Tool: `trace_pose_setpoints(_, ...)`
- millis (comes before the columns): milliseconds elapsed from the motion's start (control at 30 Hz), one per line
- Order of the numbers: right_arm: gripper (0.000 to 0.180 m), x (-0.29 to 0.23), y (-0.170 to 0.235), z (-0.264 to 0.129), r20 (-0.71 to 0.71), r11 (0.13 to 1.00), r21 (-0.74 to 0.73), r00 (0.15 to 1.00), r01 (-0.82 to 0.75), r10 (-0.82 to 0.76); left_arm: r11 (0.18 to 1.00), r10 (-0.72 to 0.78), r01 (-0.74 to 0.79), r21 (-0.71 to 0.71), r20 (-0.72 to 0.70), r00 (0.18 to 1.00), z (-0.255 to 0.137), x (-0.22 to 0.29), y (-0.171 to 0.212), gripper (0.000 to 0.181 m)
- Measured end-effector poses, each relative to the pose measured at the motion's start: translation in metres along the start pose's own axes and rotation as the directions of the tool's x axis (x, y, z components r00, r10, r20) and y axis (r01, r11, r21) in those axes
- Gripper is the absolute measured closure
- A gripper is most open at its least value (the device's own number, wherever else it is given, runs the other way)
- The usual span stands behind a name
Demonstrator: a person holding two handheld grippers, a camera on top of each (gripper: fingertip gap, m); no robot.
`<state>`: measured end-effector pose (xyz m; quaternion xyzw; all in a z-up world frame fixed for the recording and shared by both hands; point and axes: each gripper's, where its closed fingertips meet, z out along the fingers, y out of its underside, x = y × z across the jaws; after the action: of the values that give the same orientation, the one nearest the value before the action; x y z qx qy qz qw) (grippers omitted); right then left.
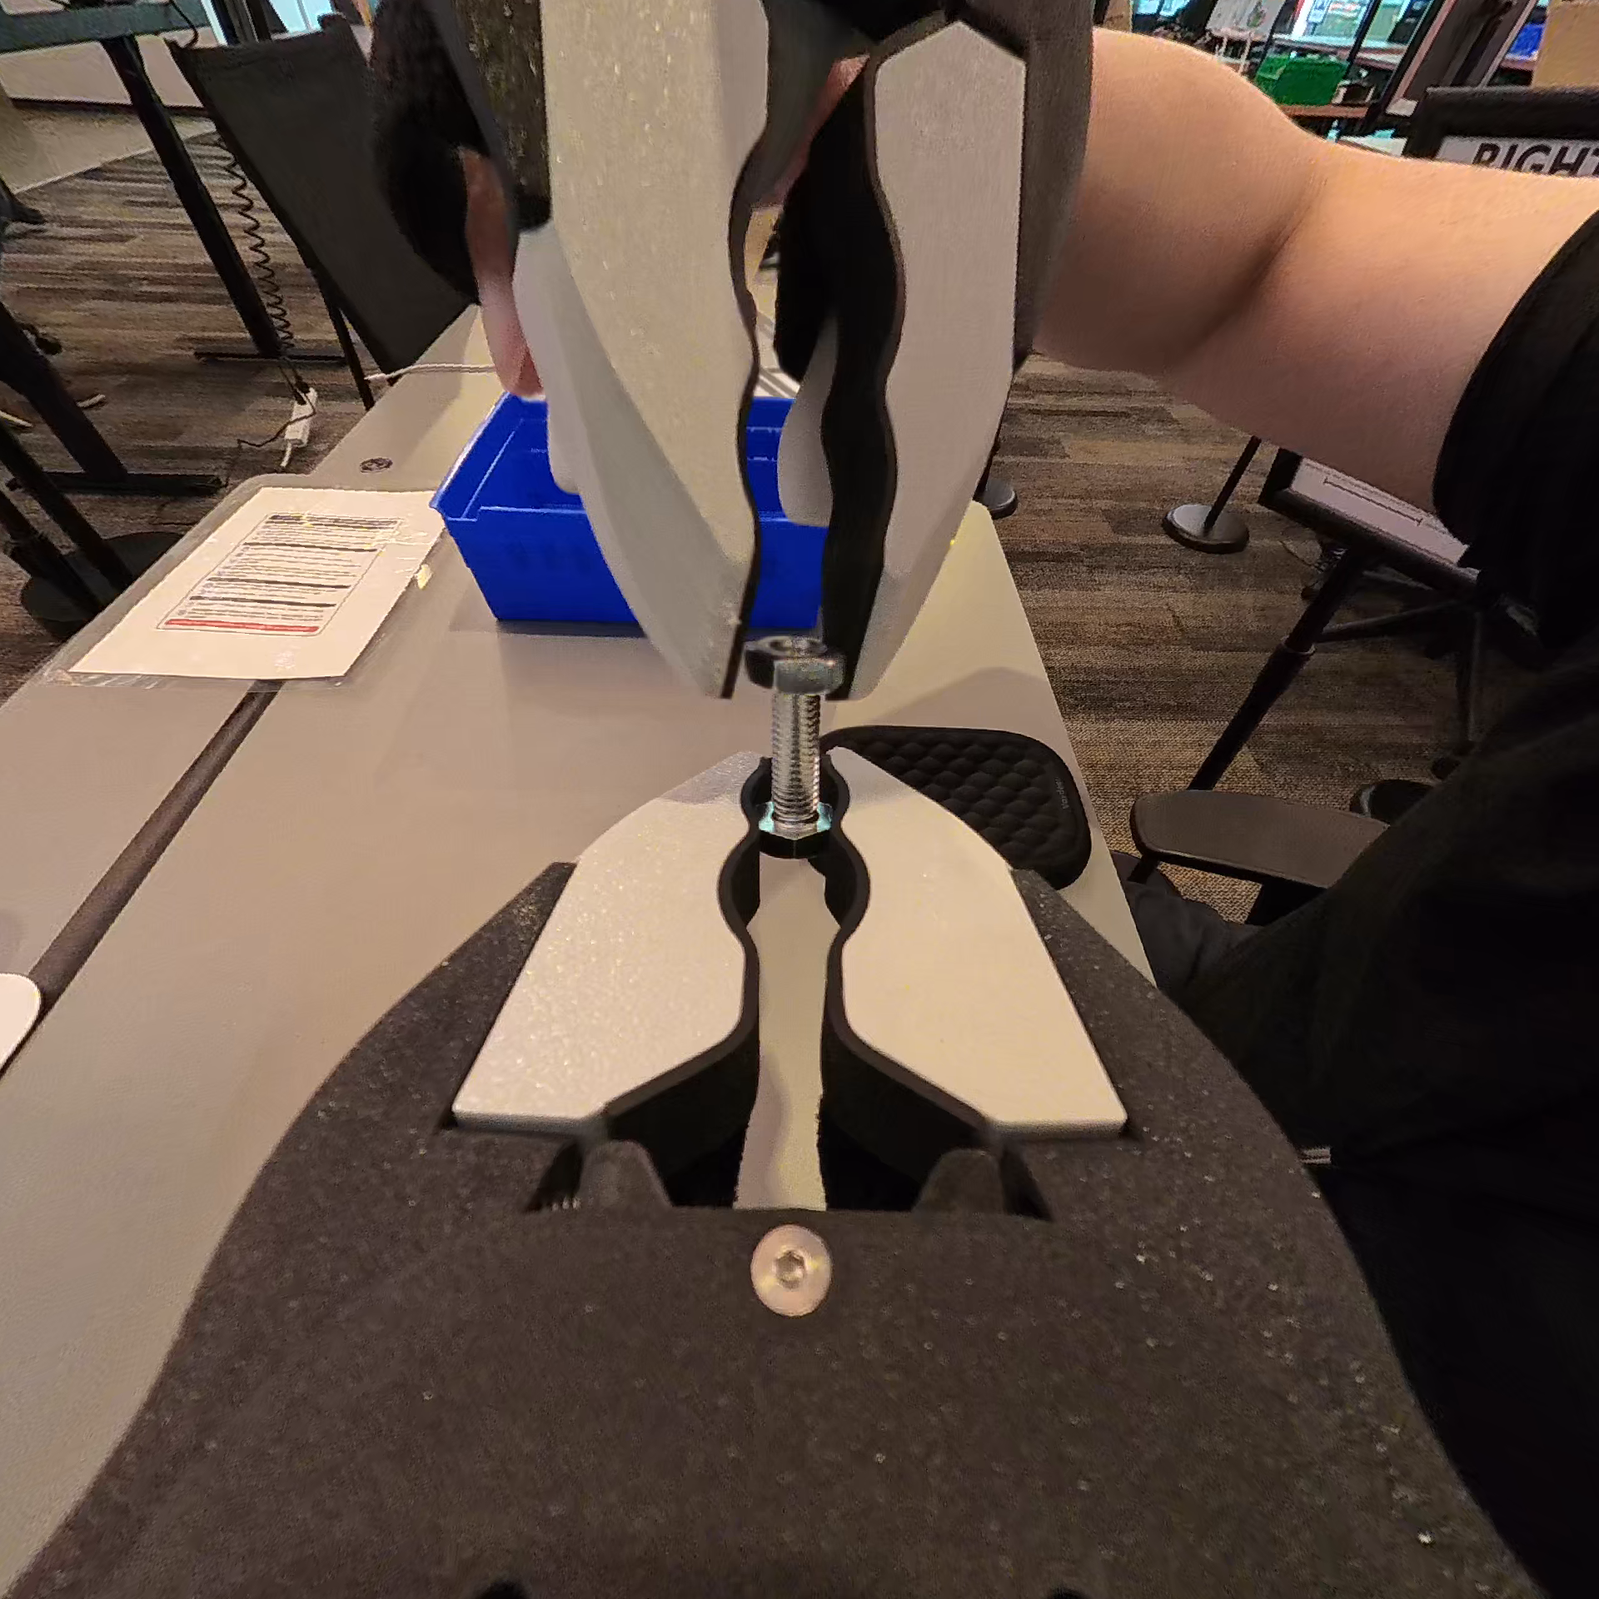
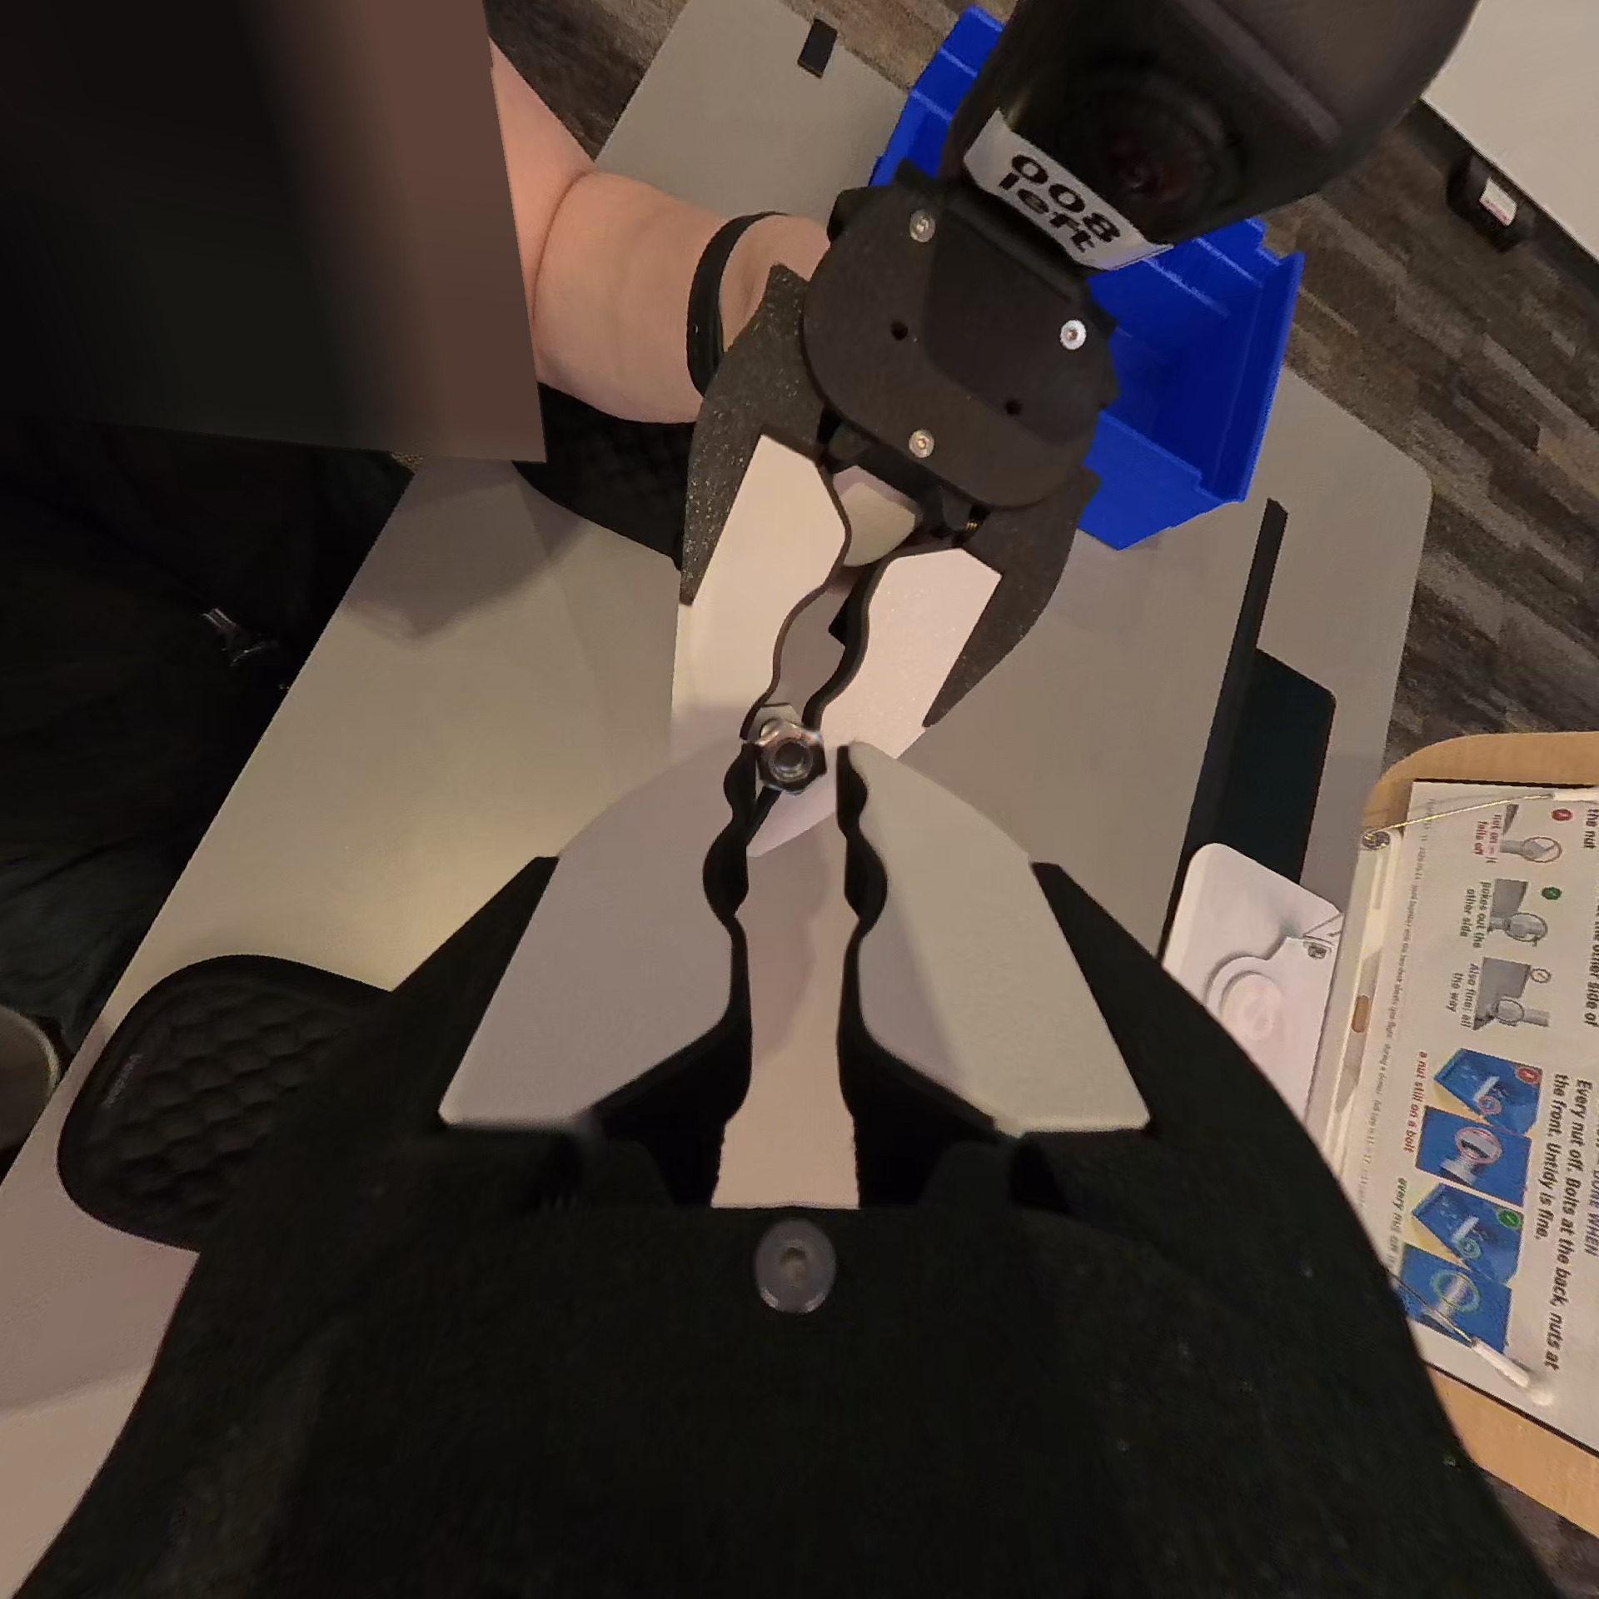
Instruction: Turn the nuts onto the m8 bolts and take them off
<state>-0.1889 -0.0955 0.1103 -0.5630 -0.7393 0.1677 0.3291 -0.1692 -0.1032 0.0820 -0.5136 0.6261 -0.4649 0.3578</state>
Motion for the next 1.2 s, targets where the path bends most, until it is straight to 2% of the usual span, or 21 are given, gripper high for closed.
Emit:
trace_pose_setpoints(333, 0.166, -0.004, 0.003, 0.002, 0.035, 0.999, -0.049, 0.999, -0.022, 0.024, 0.999, 0.02, -0.019, -0.025, 0.017, 1.0, 0.002, -0.002, 0.004, 0.171)
trace_pose_setpoints(467, 0.166, 0.006, 0.003, 0.002, -0.003, 0.985, -0.019, 0.985, -0.173, 0.173, 1.0, 0.008, -0.006, -0.018, 0.094, 0.996, -0.002, -0.014, 0.002, 0.171)
trace_pose_setpoints(600, 0.166, 0.019, 0.01, 0.006, -0.064, 0.926, 0.013, 0.924, -0.378, 0.378, 0.998, 0.021, -0.007, -0.061, 0.226, 0.974, -0.005, -0.032, 0.008, 0.171)
trace_pose_setpoints(733, 0.166, 0.03, 0.017, 0.01, -0.133, 0.835, 0.076, 0.825, -0.544, 0.549, 0.996, 0.023, 0.01, -0.094, 0.341, 0.94, -0.007, -0.048, 0.013, 0.171)
trace_pose_setpoints(1000, 0.165, 0.037, 0.029, 0.019, -0.163, 0.639, 0.157, 0.619, -0.753, 0.769, 0.987, 0.032, 0.038, -0.155, 0.425, 0.905, -0.007, -0.061, 0.025, 0.171)
trace_pose_setpoints(1100, 0.166, 0.037, 0.03, 0.019, -0.139, 0.619, 0.163, 0.604, -0.768, 0.785, 0.987, 0.028, 0.042, -0.155, 0.42, 0.907, -0.006, -0.06, 0.026, 0.171)
trace_pose_setpoints(1200, 0.165, 0.037, 0.03, 0.019, -0.152, 0.646, 0.153, 0.628, -0.748, 0.763, 0.987, 0.025, 0.043, -0.154, 0.415, 0.909, -0.005, -0.059, 0.026, 0.171)
